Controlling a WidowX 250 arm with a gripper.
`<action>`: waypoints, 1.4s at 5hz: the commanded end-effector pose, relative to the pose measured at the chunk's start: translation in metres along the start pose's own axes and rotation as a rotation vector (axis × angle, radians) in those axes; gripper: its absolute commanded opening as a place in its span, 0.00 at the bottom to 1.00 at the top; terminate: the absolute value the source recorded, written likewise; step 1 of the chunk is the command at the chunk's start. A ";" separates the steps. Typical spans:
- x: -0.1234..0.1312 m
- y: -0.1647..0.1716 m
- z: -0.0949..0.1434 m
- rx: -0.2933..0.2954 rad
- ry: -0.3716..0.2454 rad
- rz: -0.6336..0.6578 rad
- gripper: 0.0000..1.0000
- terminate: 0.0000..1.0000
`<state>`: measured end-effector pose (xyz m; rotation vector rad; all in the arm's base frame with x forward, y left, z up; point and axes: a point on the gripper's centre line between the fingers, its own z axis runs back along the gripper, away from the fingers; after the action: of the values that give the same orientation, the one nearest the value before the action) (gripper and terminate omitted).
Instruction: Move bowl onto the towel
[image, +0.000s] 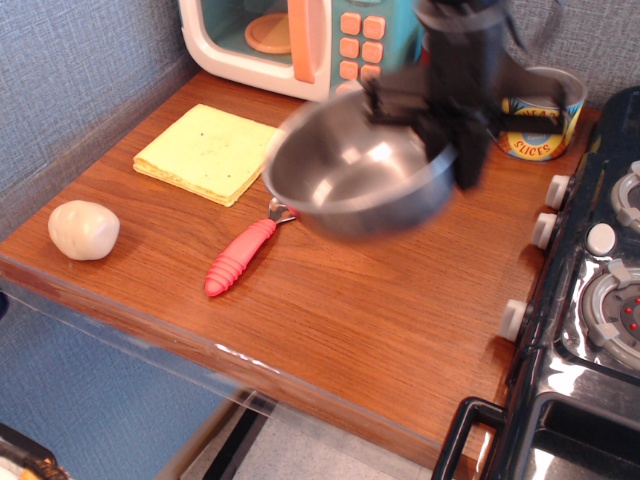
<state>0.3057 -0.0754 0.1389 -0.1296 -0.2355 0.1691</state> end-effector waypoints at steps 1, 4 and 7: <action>0.048 0.091 0.031 0.010 -0.132 0.188 0.00 0.00; 0.096 0.182 -0.011 0.052 -0.161 0.416 0.00 0.00; 0.119 0.215 -0.047 0.127 -0.112 0.460 0.00 0.00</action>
<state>0.4064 0.1382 0.0670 -0.0545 -0.2382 0.6393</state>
